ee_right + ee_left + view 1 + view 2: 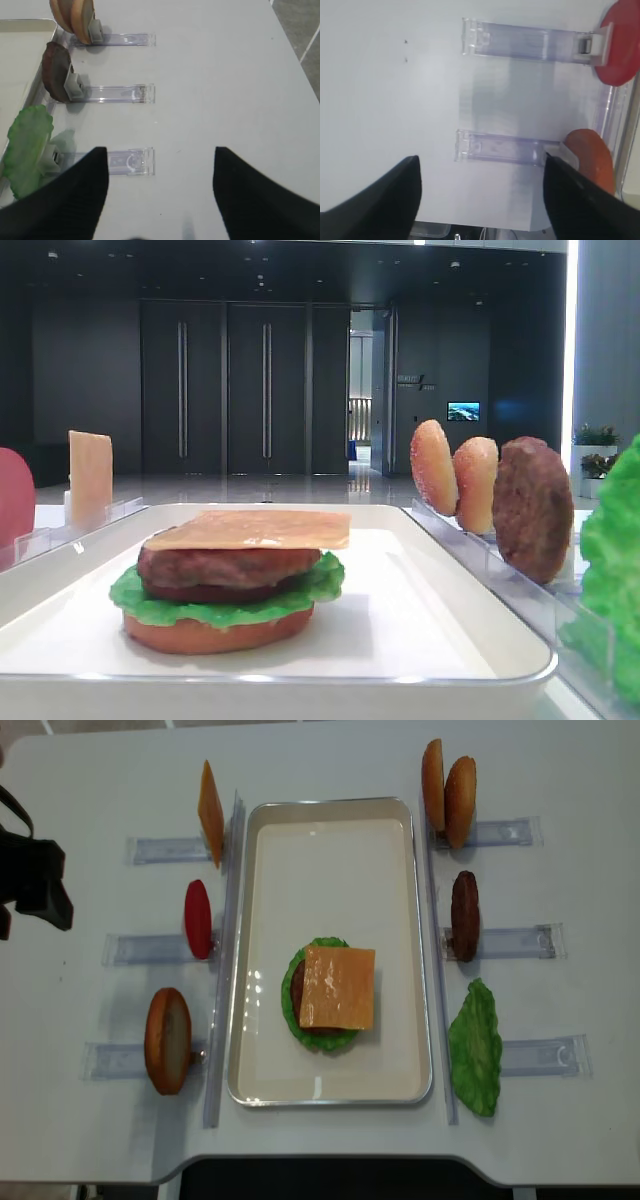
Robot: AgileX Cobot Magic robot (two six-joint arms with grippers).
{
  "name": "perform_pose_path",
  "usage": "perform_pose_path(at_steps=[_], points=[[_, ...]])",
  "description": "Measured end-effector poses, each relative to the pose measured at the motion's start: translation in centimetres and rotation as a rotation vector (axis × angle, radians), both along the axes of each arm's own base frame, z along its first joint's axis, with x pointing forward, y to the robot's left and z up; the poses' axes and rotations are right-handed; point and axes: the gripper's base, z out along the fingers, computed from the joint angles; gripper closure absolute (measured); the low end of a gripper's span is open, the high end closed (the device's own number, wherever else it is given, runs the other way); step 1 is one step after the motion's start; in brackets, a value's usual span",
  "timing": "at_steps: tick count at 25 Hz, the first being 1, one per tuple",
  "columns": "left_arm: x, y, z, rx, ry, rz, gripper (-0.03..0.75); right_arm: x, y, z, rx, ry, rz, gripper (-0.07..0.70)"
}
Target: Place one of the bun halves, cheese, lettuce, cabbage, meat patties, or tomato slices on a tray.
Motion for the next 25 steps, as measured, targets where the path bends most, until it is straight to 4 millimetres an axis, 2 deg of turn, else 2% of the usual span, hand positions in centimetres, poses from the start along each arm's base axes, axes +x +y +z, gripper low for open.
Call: perform_pose_path(at_steps=[5,10,18,21,25], points=[[-0.7,1.4,0.6,0.01,-0.022,0.05,0.151,0.0,0.0,0.0,0.0,0.0,0.0,0.197],[-2.3,0.9,2.2,0.001,-0.097,0.043,0.168,0.0,0.0,0.0,0.0,0.0,0.0,0.197],[-9.5,-1.1,5.3,-0.026,-0.307,0.004,0.171,0.0,0.0,0.0,0.001,0.0,0.0,0.197],[-12.1,-1.8,5.1,-0.034,-0.36,-0.01,0.171,0.0,0.0,0.0,0.001,0.0,0.0,0.197],[-15.2,-3.0,3.5,-0.056,-0.426,-0.072,0.181,0.0,0.0,0.0,0.001,0.0,0.0,0.197]])
